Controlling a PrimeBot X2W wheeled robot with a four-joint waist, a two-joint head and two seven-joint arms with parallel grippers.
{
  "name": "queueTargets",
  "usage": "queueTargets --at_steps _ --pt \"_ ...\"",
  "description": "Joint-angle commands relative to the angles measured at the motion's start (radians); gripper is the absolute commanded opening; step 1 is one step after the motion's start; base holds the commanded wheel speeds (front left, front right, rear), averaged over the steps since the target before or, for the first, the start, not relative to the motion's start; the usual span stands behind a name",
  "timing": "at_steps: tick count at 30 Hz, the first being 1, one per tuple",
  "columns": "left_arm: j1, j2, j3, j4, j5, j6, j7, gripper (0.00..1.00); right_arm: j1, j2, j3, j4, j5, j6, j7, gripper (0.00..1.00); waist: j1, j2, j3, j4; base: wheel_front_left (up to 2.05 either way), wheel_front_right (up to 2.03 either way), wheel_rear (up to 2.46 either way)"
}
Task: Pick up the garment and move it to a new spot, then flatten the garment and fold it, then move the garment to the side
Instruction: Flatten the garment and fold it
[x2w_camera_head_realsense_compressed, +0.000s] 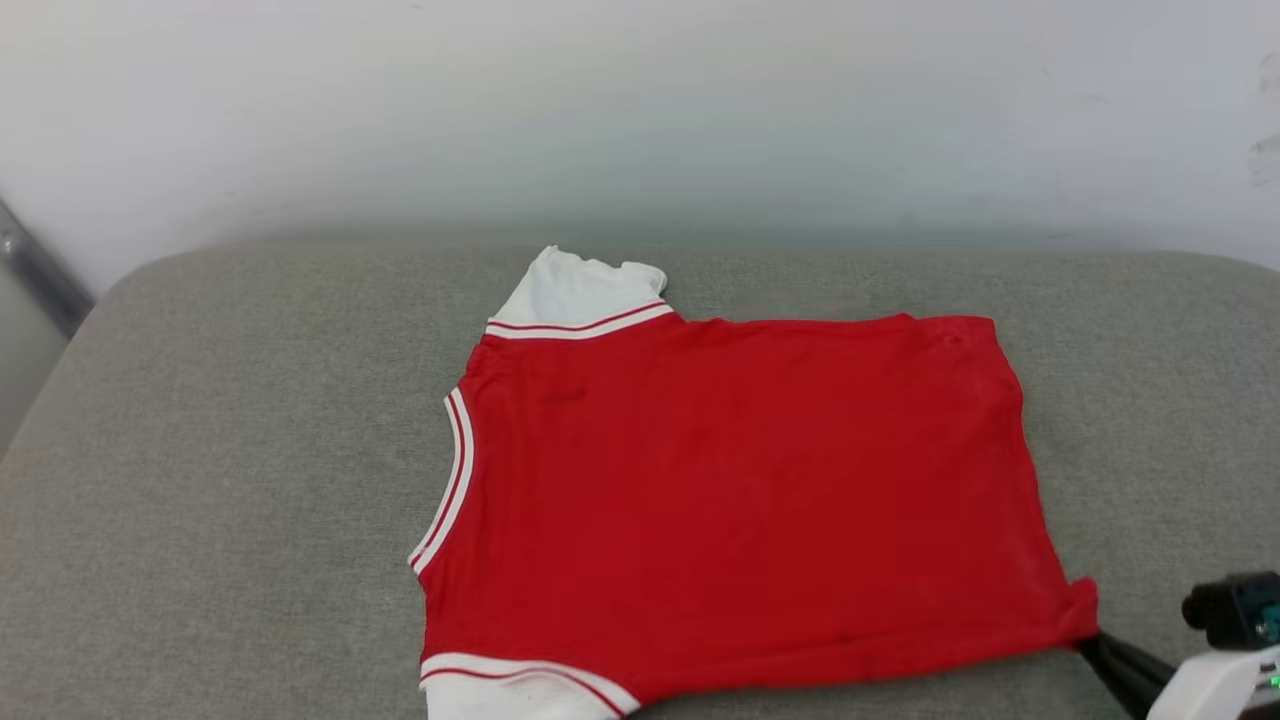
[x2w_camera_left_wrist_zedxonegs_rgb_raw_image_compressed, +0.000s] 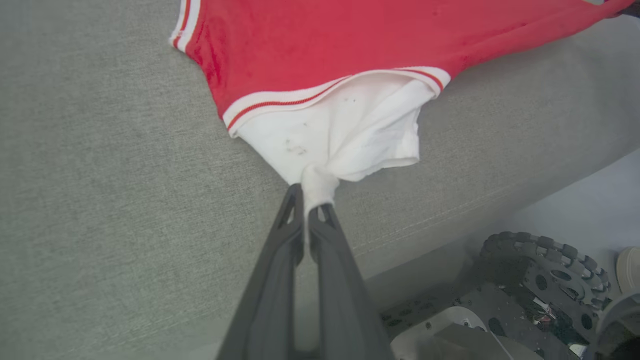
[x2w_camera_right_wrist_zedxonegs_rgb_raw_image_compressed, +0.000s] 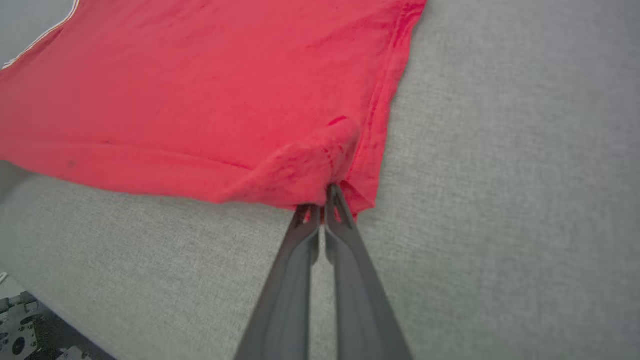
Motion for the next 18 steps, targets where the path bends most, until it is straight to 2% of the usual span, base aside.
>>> queueTargets --at_steps 1,8,18 --pt "0.011 0.005 0.001 -0.003 -0.003 0.001 0.002 0.00 0.017 0.002 -0.005 -0.006 0.007 -0.001 0.005 0.00 0.0004 0.0000 0.001 -0.001 0.00 0.00 0.00" --pt "0.042 0.031 0.010 -0.031 -0.014 -0.007 -0.020 0.00 0.145 0.034 -0.120 -0.128 -0.025 -0.001 0.085 0.00 0.0004 0.0000 0.012 -0.015 0.00 0.00 0.00" --pt "-0.131 0.049 0.092 -0.035 0.018 -0.042 -0.051 0.00 0.146 0.076 -0.280 -0.307 -0.025 -0.001 0.217 0.00 0.0004 0.0000 0.077 -0.017 0.00 0.00 0.00"
